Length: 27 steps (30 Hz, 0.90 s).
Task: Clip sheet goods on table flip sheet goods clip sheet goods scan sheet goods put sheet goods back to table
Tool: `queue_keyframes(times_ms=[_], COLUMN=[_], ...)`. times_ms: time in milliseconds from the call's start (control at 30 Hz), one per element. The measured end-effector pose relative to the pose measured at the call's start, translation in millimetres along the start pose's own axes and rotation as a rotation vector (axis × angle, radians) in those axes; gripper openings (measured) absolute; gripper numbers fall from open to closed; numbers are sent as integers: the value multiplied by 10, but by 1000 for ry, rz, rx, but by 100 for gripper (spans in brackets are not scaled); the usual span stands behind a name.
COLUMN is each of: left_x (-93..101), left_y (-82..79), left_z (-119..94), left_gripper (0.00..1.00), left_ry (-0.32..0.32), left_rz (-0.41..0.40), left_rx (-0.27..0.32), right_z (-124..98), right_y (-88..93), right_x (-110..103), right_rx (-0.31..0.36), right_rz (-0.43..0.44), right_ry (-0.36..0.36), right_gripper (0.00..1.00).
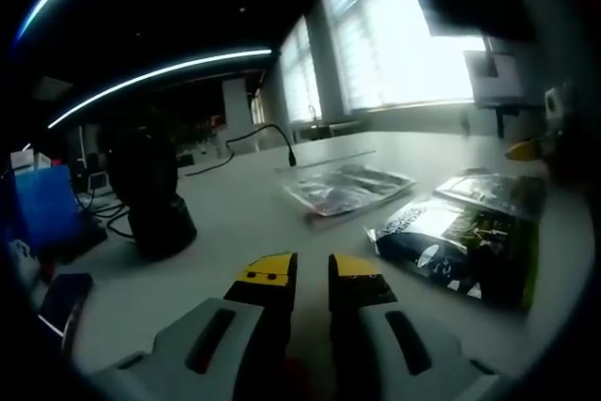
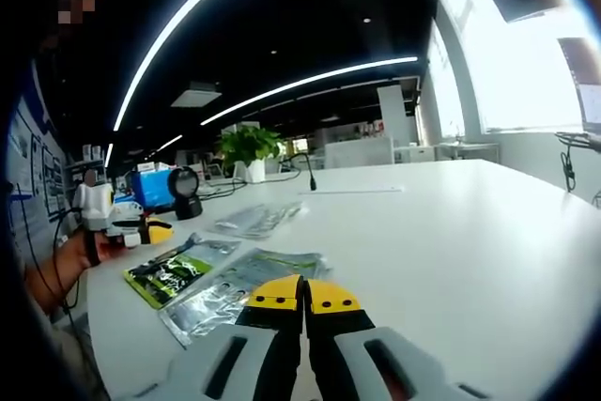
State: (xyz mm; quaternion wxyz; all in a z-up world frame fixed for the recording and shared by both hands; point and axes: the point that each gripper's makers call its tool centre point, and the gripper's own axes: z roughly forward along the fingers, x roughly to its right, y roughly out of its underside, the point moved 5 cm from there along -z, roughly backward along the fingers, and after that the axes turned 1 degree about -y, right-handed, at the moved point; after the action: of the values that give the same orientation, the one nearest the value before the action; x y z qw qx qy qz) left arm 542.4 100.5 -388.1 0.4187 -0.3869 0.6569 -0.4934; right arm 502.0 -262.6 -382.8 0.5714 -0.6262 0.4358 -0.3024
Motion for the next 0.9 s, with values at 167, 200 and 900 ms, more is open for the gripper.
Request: queue_keyframes(times_ms=[167, 200, 900], left_x=[12, 14, 4], left_y=[9, 10, 2], left_z=[8, 8, -6], left_gripper=[7, 7, 7], left_ry=[6, 7, -1], left_rz=[8, 10, 18], left_rx=[-8, -9, 0], right_z=[-16, -19, 296], right_y=[-9, -15, -310], right_x=[-5, -6, 44], right_rx=[-6, -9, -194], right_rz=[-15, -16, -274], right_ry=[9, 10, -61], right_gripper=[0, 0, 7])
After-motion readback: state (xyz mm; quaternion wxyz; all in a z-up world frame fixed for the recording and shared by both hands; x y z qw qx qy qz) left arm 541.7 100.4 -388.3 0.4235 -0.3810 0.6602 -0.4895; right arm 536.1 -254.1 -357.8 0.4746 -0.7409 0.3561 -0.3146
